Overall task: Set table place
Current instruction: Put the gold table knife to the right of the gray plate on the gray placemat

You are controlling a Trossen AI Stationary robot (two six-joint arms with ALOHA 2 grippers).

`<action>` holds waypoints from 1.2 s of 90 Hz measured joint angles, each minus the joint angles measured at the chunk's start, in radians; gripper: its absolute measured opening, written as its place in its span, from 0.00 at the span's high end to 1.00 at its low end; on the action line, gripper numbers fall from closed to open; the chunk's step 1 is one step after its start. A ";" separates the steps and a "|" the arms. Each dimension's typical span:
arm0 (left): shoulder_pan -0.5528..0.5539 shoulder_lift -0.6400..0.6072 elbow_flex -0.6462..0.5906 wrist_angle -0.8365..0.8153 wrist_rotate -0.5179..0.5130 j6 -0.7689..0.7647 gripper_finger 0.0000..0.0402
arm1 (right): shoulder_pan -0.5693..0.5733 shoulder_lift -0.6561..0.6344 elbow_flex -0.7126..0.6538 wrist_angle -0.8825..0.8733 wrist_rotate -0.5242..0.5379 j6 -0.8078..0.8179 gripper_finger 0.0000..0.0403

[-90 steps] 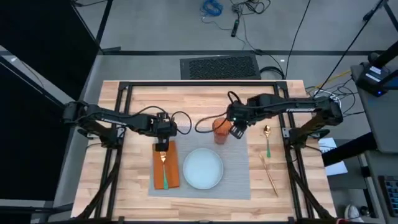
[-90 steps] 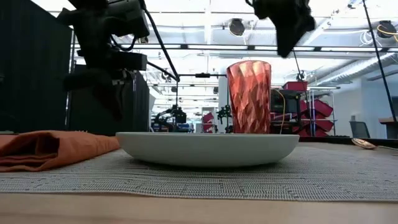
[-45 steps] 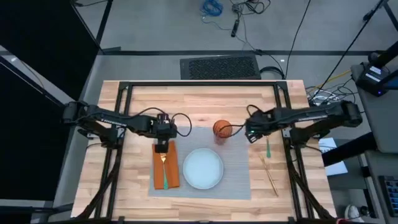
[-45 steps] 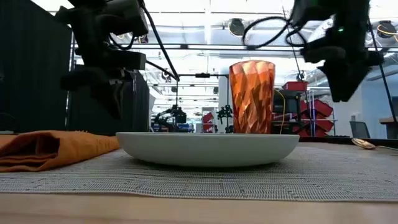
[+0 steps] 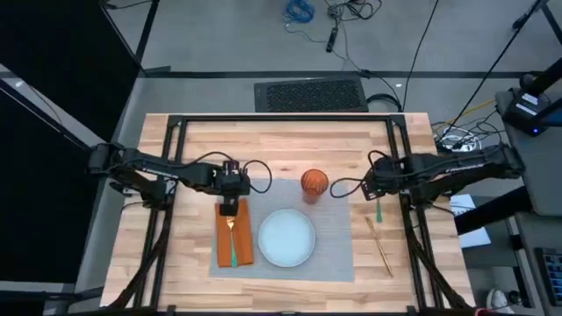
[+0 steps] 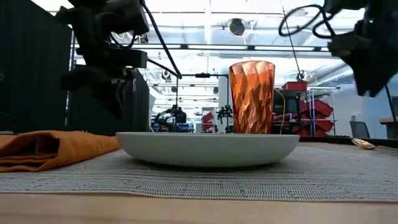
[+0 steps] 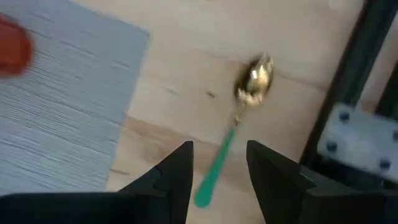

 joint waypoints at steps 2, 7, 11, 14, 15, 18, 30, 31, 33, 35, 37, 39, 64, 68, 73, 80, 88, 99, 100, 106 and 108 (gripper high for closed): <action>0.000 0.000 0.000 0.000 0.000 0.000 0.99 | 0.007 0.000 -0.010 0.008 -0.007 0.012 0.66; 0.000 0.000 0.000 0.001 0.000 0.002 0.99 | 0.021 0.005 -0.017 0.016 -0.010 0.030 0.66; 0.000 0.000 0.000 0.002 0.000 0.005 0.99 | 0.031 0.015 -0.016 0.027 -0.001 0.050 0.66; 0.000 0.000 0.000 0.005 0.000 0.005 0.99 | 0.035 0.021 -0.016 0.028 0.007 0.062 0.66; 0.000 0.000 0.000 0.006 0.000 0.005 0.99 | 0.037 0.024 -0.016 0.027 0.010 0.067 0.66; 0.000 0.000 0.000 0.009 0.000 0.006 0.99 | 0.039 0.029 -0.016 0.026 0.011 0.079 0.66; 0.000 0.000 0.000 0.009 0.000 0.016 0.99 | 0.037 0.047 -0.016 0.028 0.005 0.114 0.66; 0.000 0.000 0.000 0.009 0.000 0.017 0.99 | 0.037 0.048 -0.016 0.028 0.003 0.118 0.66; 0.000 0.000 0.000 0.009 0.000 0.020 0.99 | 0.037 0.050 -0.016 0.028 -0.001 0.121 0.66; 0.000 0.000 0.000 0.008 0.000 0.024 0.99 | 0.037 0.051 -0.016 0.028 -0.006 0.122 0.66; 0.000 0.000 0.000 0.008 0.000 0.025 0.99 | 0.037 0.054 -0.016 0.028 -0.012 0.122 0.66; 0.000 0.000 0.000 0.008 0.000 0.025 0.99 | 0.038 0.057 -0.016 0.027 -0.017 0.124 0.66; 0.000 0.000 0.000 0.021 0.000 0.052 0.99 | 0.140 0.102 -0.029 0.128 -0.039 0.213 0.66; 0.000 0.000 0.000 0.034 0.000 0.054 0.99 | 0.170 0.113 -0.041 0.159 -0.040 0.237 0.66; -0.001 0.000 0.000 0.046 0.000 0.060 0.99 | 0.219 0.128 -0.062 0.216 -0.043 0.272 0.66; 0.000 0.000 0.000 0.054 0.004 0.062 0.99 | 0.297 0.152 -0.091 0.311 -0.062 0.317 0.66; -0.001 0.000 0.000 0.054 0.017 0.073 0.99 | 0.380 0.182 -0.103 0.358 -0.098 0.378 0.66; -0.007 0.000 0.000 0.055 0.021 0.078 0.99 | 0.492 0.212 -0.103 0.381 -0.122 0.489 0.66; -0.007 0.000 0.000 0.055 0.021 0.078 0.99 | 0.502 0.214 -0.103 0.383 -0.123 0.500 0.66; -0.007 0.000 0.000 0.057 0.025 0.077 0.99 | 0.561 0.225 -0.103 0.403 -0.125 0.569 0.66; -0.008 0.000 0.000 0.057 0.026 0.077 0.99 | 0.580 0.229 -0.103 0.415 -0.125 0.590 0.66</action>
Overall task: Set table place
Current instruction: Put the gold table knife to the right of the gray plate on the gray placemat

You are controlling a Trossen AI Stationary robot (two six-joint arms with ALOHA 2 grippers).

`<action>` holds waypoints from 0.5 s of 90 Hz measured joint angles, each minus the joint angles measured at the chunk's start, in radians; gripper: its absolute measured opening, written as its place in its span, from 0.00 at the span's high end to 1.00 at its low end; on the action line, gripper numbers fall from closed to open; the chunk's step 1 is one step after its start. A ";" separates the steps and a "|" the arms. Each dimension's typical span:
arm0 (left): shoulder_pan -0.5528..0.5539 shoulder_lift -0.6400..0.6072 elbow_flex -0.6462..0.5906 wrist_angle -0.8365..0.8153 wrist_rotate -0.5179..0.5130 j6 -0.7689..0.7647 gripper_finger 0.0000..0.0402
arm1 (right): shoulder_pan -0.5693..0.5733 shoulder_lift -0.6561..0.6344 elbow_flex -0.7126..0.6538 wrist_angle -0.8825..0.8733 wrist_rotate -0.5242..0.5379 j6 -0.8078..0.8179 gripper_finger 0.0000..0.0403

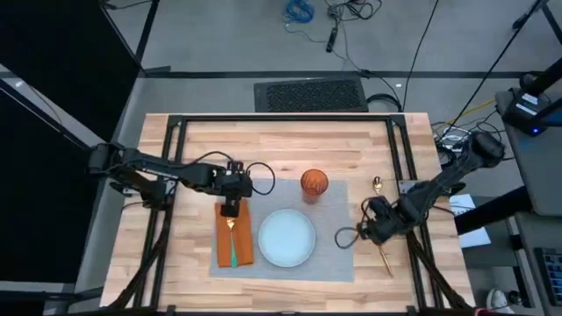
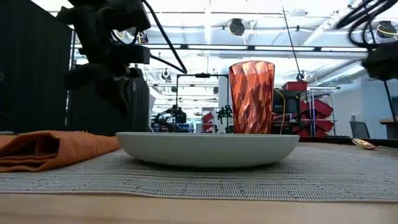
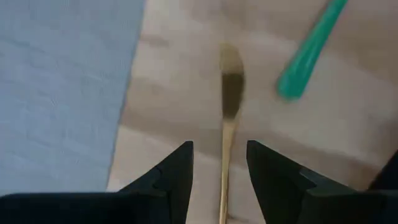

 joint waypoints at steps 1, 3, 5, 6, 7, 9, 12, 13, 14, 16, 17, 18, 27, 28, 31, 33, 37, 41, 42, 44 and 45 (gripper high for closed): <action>0.000 0.000 0.000 0.000 0.001 0.000 0.99 | 0.009 0.002 0.000 0.006 0.000 0.010 0.66; 0.000 0.000 0.000 0.000 0.002 0.000 0.99 | 0.027 0.006 0.000 0.018 0.000 0.029 0.66; 0.000 0.000 0.000 0.001 0.003 0.000 0.99 | 0.045 0.010 0.000 0.030 -0.001 0.049 0.66; 0.000 0.000 0.000 0.001 0.003 0.000 0.99 | 0.054 0.012 0.000 0.035 -0.001 0.058 0.66; 0.000 0.000 0.000 0.001 0.005 0.000 0.99 | 0.063 0.015 0.000 0.041 -0.002 0.067 0.66; 0.000 0.000 0.000 0.001 0.007 0.000 0.99 | 0.080 0.020 0.000 0.053 -0.005 0.085 0.66; 0.000 0.000 0.000 0.001 0.011 -0.001 0.99 | 0.104 0.029 0.000 0.071 -0.019 0.110 0.66; 0.000 0.000 0.000 0.001 0.013 -0.001 0.99 | 0.112 0.032 0.000 0.078 -0.025 0.118 0.66; 0.000 0.000 0.000 0.001 0.015 -0.001 0.99 | 0.120 0.036 0.000 0.083 -0.030 0.126 0.66; 0.000 0.000 0.000 0.001 0.018 -0.001 0.99 | 0.135 0.044 0.000 0.096 -0.037 0.135 0.66; 0.000 0.000 0.000 0.001 0.018 -0.001 0.99 | 0.141 0.049 0.000 0.103 -0.041 0.138 0.66; 0.000 0.000 0.000 0.002 0.019 -0.001 0.99 | 0.146 0.053 0.000 0.110 -0.045 0.139 0.66; 0.000 0.000 0.000 0.003 0.021 -0.004 0.99 | 0.177 0.098 0.000 0.161 -0.079 0.146 0.66; 0.000 0.000 0.000 0.003 0.021 -0.007 0.99 | 0.179 0.103 0.000 0.164 -0.080 0.146 0.66; 0.000 0.000 0.000 0.003 0.021 -0.016 0.99 | 0.182 0.117 0.000 0.169 -0.081 0.146 0.66; 0.000 0.000 0.000 0.003 0.022 -0.021 0.99 | 0.184 0.125 0.000 0.172 -0.082 0.146 0.66; 0.001 0.000 0.000 0.003 0.022 -0.025 0.99 | 0.184 0.138 0.000 0.177 -0.088 0.146 0.66; 0.000 0.000 0.000 0.003 0.022 -0.027 0.99 | 0.183 0.150 0.000 0.176 -0.100 0.151 0.66; -0.001 0.000 0.000 0.003 0.023 -0.027 0.99 | 0.183 0.154 0.000 0.176 -0.100 0.152 0.66; -0.001 0.000 0.000 0.003 0.025 -0.028 0.99 | 0.183 0.160 0.000 0.177 -0.101 0.153 0.66; -0.002 0.000 0.000 0.003 0.025 -0.028 0.99 | 0.183 0.164 0.000 0.177 -0.101 0.153 0.66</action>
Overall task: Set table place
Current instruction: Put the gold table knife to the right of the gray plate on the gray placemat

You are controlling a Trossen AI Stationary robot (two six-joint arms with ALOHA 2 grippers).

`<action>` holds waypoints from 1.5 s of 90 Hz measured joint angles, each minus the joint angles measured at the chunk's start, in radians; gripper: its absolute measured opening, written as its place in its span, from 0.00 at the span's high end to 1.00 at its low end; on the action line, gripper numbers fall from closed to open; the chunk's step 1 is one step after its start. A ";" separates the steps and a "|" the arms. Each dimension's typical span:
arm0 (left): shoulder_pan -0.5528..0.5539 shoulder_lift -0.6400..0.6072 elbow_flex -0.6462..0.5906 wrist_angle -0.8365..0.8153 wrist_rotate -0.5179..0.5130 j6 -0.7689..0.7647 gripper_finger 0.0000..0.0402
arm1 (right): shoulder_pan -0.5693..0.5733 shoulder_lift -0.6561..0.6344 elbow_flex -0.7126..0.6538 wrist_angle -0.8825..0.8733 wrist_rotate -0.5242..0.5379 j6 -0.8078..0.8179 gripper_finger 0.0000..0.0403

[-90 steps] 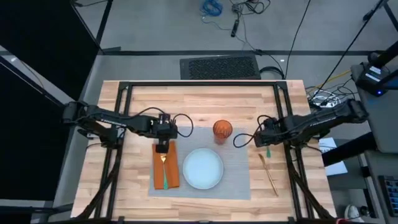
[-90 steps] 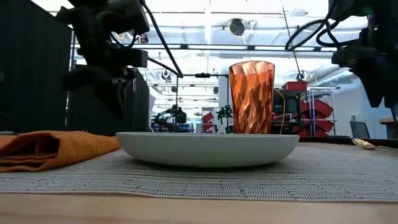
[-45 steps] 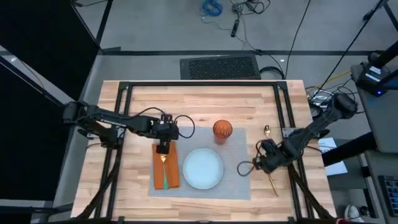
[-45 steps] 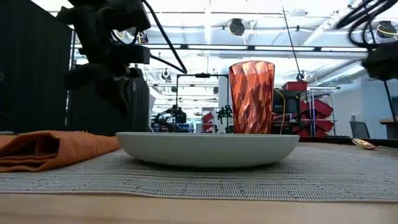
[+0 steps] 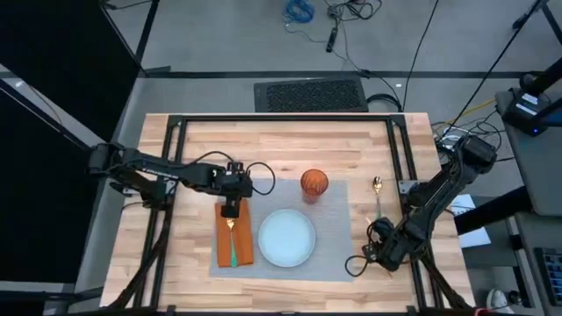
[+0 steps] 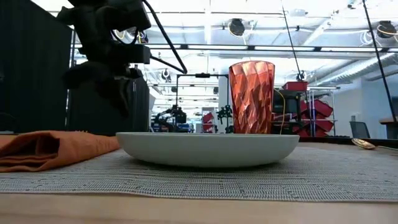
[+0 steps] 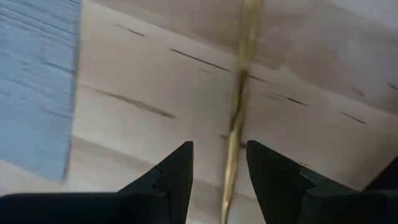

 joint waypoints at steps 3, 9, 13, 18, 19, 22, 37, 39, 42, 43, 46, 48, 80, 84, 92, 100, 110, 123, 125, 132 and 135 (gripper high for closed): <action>-0.002 0.000 0.000 0.000 0.002 0.000 0.99 | 0.000 0.009 0.000 0.004 -0.002 0.000 0.66; -0.009 0.000 0.000 0.000 0.004 0.000 0.99 | 0.000 0.024 0.000 0.012 -0.001 0.000 0.66; -0.012 0.000 0.000 0.000 0.004 0.000 0.99 | 0.000 0.036 0.000 0.013 -0.002 0.000 0.66; -0.018 0.000 0.000 0.000 0.005 0.000 0.99 | 0.006 0.048 0.000 0.020 -0.002 0.000 0.66; -0.019 0.000 0.000 0.000 0.005 0.000 0.99 | 0.006 0.051 0.000 0.024 -0.002 0.000 0.66; -0.024 0.000 0.000 0.000 0.005 -0.001 0.99 | 0.007 0.057 0.000 0.034 -0.003 0.000 0.66; -0.038 0.000 0.000 0.022 0.010 0.000 0.99 | 0.007 0.079 0.003 0.053 -0.010 -0.003 0.66; -0.039 0.000 0.000 0.027 0.016 -0.001 0.99 | 0.007 0.079 0.003 0.053 -0.010 -0.003 0.66; -0.041 0.000 0.000 0.036 0.023 0.000 0.99 | 0.007 0.079 0.003 0.054 -0.009 -0.003 0.66; -0.041 0.000 0.000 0.038 0.026 0.000 0.99 | 0.007 0.079 0.003 0.054 -0.009 -0.003 0.66; -0.043 0.000 0.000 0.043 0.032 0.000 0.99 | 0.007 0.079 0.003 0.054 -0.009 -0.003 0.67; -0.045 0.000 0.000 0.047 0.037 0.000 0.99 | 0.007 0.079 0.003 0.054 -0.010 -0.003 0.67; -0.056 0.000 0.000 0.058 0.044 0.000 0.99 | 0.007 0.081 0.002 0.064 -0.006 -0.038 0.97; -0.056 0.000 0.000 0.058 0.044 0.000 0.99 | 0.007 0.081 0.002 0.062 -0.005 -0.037 0.97; -0.056 0.000 0.000 0.058 0.044 0.000 0.99 | 0.007 0.081 0.003 0.055 -0.004 -0.041 0.98; -0.056 0.000 0.000 0.058 0.044 0.000 0.99 | 0.007 0.081 0.003 0.053 0.004 -0.049 0.99; -0.056 0.000 0.000 0.058 0.044 0.000 0.99 | 0.007 0.081 0.003 0.055 0.009 -0.052 0.99; -0.056 0.000 0.000 0.058 0.044 0.000 0.99 | 0.008 0.080 0.019 0.055 0.074 -0.054 1.00; -0.056 0.000 0.000 0.058 0.044 0.000 0.99 | 0.007 0.080 0.025 0.056 0.095 -0.056 1.00; -0.056 0.000 0.000 0.058 0.044 0.000 0.99 | 0.004 0.080 0.049 0.063 0.145 -0.059 1.00; -0.056 0.000 0.000 0.059 0.044 0.001 0.99 | 0.005 0.079 0.057 0.065 0.163 -0.059 1.00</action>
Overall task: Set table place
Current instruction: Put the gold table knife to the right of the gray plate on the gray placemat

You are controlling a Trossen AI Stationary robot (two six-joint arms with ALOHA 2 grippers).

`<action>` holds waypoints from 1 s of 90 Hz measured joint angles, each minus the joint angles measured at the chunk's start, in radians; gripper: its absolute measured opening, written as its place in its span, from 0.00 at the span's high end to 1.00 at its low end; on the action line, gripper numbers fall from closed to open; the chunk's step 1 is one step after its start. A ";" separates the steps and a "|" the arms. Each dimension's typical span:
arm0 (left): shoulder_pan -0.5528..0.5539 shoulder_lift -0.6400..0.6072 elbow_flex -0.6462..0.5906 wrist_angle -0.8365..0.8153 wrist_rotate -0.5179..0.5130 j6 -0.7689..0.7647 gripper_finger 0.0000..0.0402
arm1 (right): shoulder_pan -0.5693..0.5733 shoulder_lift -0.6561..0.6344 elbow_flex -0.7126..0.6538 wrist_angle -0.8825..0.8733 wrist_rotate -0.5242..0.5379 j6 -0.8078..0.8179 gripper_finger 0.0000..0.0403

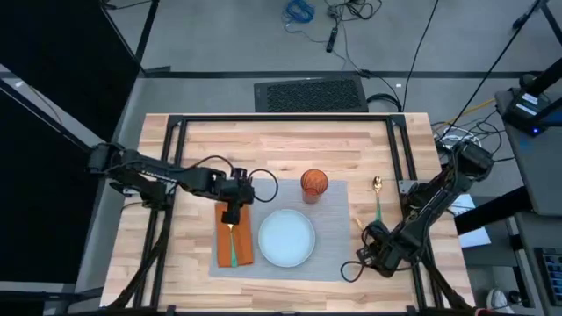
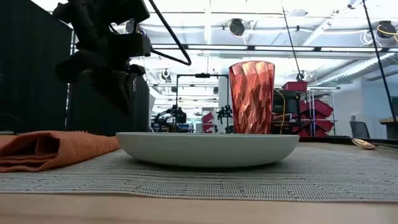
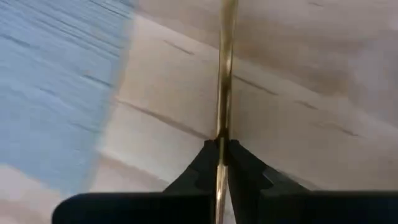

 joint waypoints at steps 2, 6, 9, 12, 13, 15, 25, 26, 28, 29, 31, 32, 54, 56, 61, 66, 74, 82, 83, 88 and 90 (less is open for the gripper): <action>0.000 0.000 0.000 0.001 0.000 0.002 0.99 | -0.001 0.000 0.007 -0.003 0.010 -0.002 1.00; 0.000 0.000 0.000 0.001 0.000 0.003 0.99 | -0.007 0.000 0.020 -0.003 0.028 -0.009 1.00; 0.000 0.000 0.000 0.002 0.000 0.004 0.99 | -0.015 -0.001 0.030 0.001 0.042 -0.014 1.00; 0.000 0.000 0.000 0.004 0.000 0.004 0.99 | -0.021 -0.001 0.037 0.001 0.061 -0.018 1.00; 0.000 0.000 0.000 0.005 0.000 0.004 0.99 | -0.024 -0.001 0.040 0.001 0.069 -0.020 1.00; 0.000 0.000 0.000 0.007 0.000 0.007 0.99 | -0.028 -0.001 0.043 0.002 0.084 -0.023 1.00; 0.000 0.000 0.000 0.012 0.000 0.018 0.99 | -0.061 -0.001 0.064 0.009 0.127 -0.051 1.00; 0.000 0.000 0.000 0.012 0.000 0.022 0.99 | -0.066 -0.001 0.065 0.011 0.129 -0.056 1.00; 0.000 0.000 0.000 0.013 0.000 0.026 0.99 | -0.076 -0.001 0.066 0.017 0.130 -0.066 1.00; 0.000 0.000 0.000 0.013 0.000 0.027 0.99 | -0.081 -0.001 0.066 0.020 0.131 -0.071 1.00; 0.000 0.000 0.000 0.013 0.000 0.027 0.99 | -0.091 -0.001 0.066 0.026 0.132 -0.082 1.00; 0.000 0.000 0.000 0.013 0.000 0.027 0.99 | -0.096 -0.001 0.066 0.030 0.133 -0.086 1.00; 0.000 0.000 0.000 0.044 0.000 0.037 0.99 | -0.201 -0.001 0.066 0.152 0.173 -0.174 1.00; 0.000 0.000 0.000 0.049 0.000 0.038 0.99 | -0.209 0.000 0.066 0.164 0.175 -0.177 1.00; 0.000 0.000 0.000 0.058 0.000 0.056 0.99 | -0.222 0.003 0.066 0.196 0.179 -0.179 1.00; 0.000 0.000 0.000 0.070 0.000 0.066 0.99 | -0.231 0.010 0.066 0.230 0.178 -0.177 1.00; 0.000 0.000 0.000 0.089 0.000 0.087 0.99 | -0.236 0.037 0.068 0.277 0.179 -0.159 1.00; -0.001 0.000 0.000 0.107 0.000 0.104 0.99 | -0.237 0.086 0.108 0.273 0.178 -0.139 1.00; -0.001 0.000 0.000 0.107 0.000 0.107 0.99 | -0.237 0.092 0.113 0.272 0.177 -0.138 1.00; -0.002 0.000 0.000 0.110 0.000 0.114 0.99 | -0.240 0.125 0.141 0.268 0.176 -0.131 1.00; -0.002 0.000 0.000 0.113 0.000 0.116 0.99 | -0.242 0.137 0.152 0.264 0.176 -0.127 1.00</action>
